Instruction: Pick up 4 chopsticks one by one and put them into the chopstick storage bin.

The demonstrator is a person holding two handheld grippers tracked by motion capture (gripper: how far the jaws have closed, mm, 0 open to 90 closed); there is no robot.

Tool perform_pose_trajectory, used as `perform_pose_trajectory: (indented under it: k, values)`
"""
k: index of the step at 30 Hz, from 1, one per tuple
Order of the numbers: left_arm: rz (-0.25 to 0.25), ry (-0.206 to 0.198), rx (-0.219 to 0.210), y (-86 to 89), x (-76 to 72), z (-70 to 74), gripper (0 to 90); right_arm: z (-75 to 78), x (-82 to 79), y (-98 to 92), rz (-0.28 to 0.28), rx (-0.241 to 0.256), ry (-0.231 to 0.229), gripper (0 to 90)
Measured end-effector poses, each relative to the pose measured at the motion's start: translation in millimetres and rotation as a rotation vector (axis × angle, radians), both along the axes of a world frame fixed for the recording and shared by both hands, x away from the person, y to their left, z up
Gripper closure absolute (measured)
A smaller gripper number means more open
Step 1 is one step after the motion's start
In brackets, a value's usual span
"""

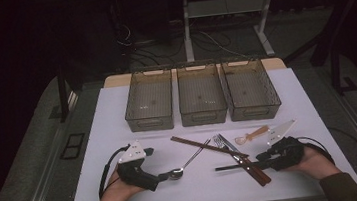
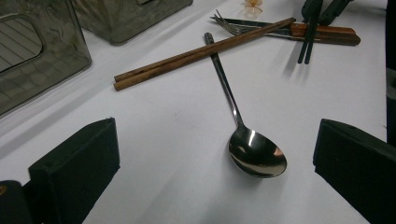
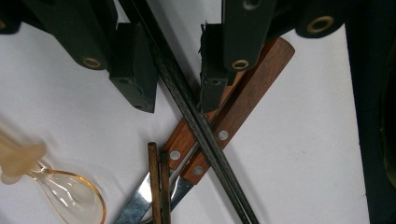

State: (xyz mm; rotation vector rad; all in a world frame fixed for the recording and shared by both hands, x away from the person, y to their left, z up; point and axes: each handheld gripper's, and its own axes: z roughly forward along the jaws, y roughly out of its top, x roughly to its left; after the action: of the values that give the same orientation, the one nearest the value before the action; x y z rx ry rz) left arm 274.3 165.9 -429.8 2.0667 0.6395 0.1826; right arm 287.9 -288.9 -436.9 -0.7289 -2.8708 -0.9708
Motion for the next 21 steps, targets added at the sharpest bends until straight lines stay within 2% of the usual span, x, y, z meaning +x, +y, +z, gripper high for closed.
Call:
perform_pose_trajectory:
  k: [21]
  values:
    - [-0.003,0.001,0.002,-0.1,-0.1,-0.1,0.0,0.9,-1.0,-3.5,0.036,-0.042,-0.019,73.8]
